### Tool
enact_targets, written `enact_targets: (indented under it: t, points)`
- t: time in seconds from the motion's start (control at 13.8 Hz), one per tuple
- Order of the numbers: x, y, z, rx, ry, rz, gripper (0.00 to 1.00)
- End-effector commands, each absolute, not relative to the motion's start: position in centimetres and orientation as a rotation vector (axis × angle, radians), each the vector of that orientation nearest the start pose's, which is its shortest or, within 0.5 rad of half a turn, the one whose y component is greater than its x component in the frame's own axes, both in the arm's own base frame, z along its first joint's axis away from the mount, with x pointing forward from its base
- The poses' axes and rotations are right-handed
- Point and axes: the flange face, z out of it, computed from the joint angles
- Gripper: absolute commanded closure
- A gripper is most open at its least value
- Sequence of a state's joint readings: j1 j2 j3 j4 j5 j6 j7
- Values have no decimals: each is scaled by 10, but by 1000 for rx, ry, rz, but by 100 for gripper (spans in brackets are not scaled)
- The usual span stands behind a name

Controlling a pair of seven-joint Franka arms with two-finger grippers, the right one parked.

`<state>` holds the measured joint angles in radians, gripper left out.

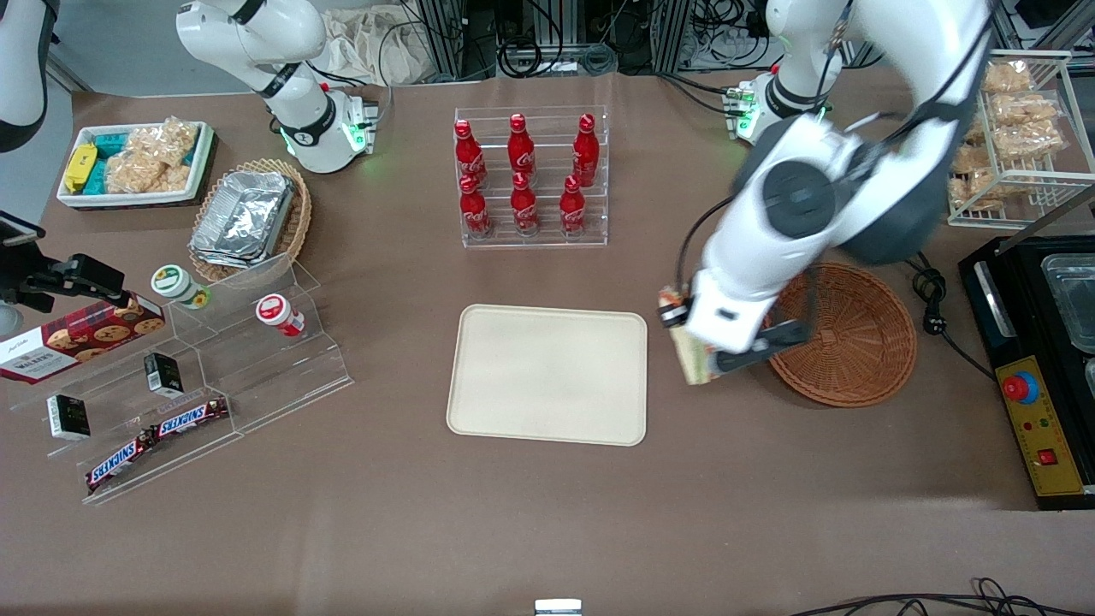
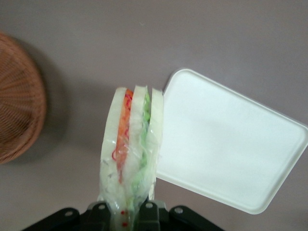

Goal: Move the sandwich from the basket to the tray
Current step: 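Lift the sandwich with the left gripper and carry it toward the tray, then lower the held sandwich onto the tray and open the left gripper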

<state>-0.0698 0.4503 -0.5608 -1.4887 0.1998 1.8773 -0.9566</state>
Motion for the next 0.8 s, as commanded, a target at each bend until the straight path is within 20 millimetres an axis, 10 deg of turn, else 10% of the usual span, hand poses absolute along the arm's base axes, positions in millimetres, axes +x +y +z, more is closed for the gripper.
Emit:
enact_targets:
  t: [0.0, 0.36, 0.73]
  points:
    - [598, -374, 381, -3152, -353, 10, 100]
    - [588, -418, 293, -3159, -174, -51, 100]
    - [586, -417, 263, -3141, -135, -4, 98]
